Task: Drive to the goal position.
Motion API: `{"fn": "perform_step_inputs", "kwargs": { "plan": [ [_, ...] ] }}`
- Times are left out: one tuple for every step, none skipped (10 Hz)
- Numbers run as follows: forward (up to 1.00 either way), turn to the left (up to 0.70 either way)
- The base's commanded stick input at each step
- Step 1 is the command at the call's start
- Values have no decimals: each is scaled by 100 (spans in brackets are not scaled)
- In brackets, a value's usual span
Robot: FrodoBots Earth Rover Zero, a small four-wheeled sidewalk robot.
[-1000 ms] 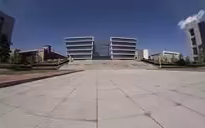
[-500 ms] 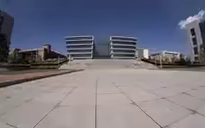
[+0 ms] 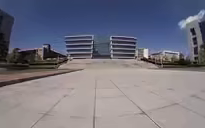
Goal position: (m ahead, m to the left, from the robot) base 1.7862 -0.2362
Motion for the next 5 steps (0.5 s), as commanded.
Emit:
{"fn": "perform_step_inputs", "kwargs": {
  "plan": [
    [70, 1],
    [70, 1],
    [70, 1],
    [70, 1],
    [70, 1]
  ]
}}
